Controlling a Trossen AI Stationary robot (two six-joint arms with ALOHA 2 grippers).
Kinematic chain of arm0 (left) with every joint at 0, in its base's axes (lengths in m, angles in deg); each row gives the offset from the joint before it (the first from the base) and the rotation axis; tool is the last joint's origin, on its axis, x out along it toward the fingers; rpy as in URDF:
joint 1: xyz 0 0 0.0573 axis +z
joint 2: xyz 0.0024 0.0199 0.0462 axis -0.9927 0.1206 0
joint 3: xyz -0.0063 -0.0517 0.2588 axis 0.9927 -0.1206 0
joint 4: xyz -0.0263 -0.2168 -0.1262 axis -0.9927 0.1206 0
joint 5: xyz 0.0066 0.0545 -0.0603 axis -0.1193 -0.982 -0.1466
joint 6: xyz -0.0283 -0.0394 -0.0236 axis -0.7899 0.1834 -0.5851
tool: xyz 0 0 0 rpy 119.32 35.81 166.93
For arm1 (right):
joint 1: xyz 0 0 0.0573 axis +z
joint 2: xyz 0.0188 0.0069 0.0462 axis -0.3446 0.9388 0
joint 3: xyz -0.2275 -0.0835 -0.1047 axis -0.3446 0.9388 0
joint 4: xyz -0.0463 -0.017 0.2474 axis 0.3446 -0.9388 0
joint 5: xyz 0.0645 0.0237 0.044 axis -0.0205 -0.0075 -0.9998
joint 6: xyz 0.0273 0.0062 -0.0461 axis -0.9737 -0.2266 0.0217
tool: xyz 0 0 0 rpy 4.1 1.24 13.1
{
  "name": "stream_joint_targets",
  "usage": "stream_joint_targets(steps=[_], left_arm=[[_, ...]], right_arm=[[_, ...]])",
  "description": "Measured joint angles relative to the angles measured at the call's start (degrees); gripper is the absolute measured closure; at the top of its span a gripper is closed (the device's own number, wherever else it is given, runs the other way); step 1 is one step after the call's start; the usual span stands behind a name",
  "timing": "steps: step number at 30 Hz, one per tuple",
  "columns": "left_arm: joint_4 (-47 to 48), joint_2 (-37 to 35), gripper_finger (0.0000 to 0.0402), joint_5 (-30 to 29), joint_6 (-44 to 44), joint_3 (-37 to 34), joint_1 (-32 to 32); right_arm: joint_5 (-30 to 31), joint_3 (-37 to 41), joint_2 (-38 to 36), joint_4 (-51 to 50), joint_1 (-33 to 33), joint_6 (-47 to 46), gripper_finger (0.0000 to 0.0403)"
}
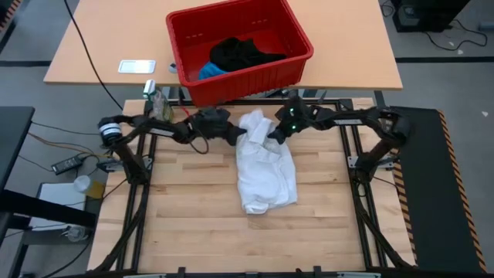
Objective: Fold laundry
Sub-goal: Fold the white polo shirt
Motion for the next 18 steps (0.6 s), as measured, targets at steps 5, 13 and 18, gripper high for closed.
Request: stream_joint_targets(steps=[5, 13, 18], left_arm=[[12.41, -9.11, 0.0398, 1.78, 8.01, 3.89, 0.10], [36.01, -12.87, 0.0400, 0.07, 21.40, 22.06, -0.39], [43.74, -12.38, 0.0400, -4.46, 27.45, 31.87, -0.33]], right_arm=[[-3.93, -0.01, -9.44, -1.89, 0.58, -1.09, 0.0388], [-3.19, -0.04, -19.56, -2.00, 1.35, -3.33, 0.0387], [-2.82, -0.49, -22.40, 1.52, -0.13, -6.96, 0.0387]])
